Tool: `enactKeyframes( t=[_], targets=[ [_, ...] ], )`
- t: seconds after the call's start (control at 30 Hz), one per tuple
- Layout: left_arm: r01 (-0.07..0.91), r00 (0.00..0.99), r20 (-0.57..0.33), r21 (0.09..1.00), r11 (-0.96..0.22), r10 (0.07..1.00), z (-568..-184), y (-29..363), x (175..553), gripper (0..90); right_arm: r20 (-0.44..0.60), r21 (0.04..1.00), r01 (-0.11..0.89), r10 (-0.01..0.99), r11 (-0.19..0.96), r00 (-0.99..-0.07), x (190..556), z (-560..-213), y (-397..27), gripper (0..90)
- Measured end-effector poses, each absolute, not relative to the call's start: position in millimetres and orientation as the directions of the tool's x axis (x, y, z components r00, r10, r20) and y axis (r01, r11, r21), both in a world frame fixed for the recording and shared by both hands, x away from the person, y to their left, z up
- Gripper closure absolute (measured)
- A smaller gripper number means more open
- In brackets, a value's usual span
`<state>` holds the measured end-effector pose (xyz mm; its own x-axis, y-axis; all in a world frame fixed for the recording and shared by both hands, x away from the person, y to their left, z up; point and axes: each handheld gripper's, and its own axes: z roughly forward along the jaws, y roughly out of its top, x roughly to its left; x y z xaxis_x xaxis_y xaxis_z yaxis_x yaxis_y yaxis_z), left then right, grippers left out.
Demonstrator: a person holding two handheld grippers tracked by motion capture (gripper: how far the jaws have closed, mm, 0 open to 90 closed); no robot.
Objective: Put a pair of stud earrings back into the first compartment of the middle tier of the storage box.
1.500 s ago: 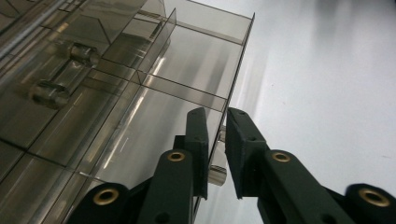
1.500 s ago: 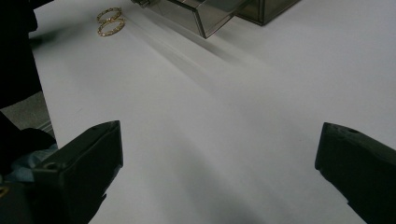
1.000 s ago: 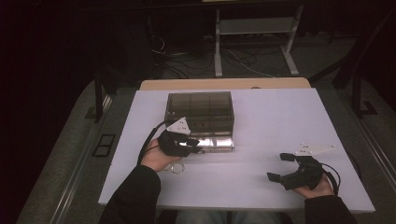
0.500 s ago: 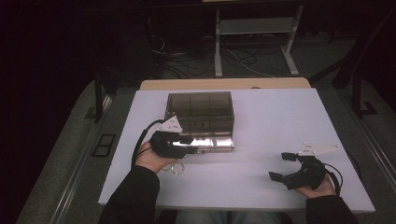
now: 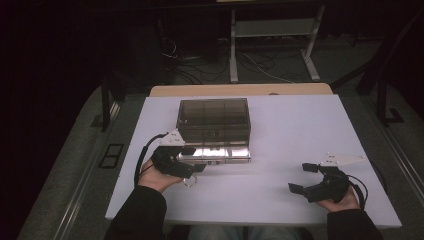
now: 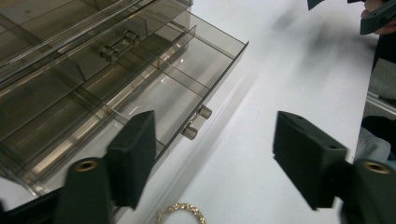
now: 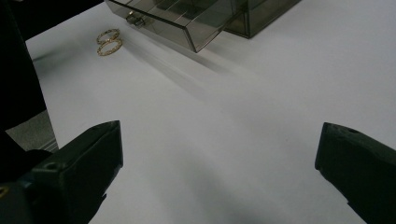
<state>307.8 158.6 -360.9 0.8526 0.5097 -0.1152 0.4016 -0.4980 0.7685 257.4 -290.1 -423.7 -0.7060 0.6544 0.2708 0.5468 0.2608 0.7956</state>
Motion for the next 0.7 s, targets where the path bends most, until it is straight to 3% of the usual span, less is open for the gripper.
enactKeyframes(
  t=[0.1,0.23,0.7],
  targets=[
    [0.428,0.836,-0.130,0.762,-0.486,0.533,-362.6,162.1,305.1,13.5,0.272,0.797,0.547,0.656,0.256,-0.704,257.6,-424.4,-289.8,0.3],
    [0.441,0.826,-0.133,0.758,-0.481,0.548,-367.0,166.1,301.0,4.0,0.272,0.797,0.547,0.656,0.257,-0.704,257.7,-424.4,-289.4,0.3],
    [0.480,0.777,-0.161,0.776,-0.408,0.609,-388.7,196.4,286.6,3.1,0.273,0.788,0.557,0.661,0.263,-0.699,258.5,-425.5,-289.0,0.3]
  ],
)
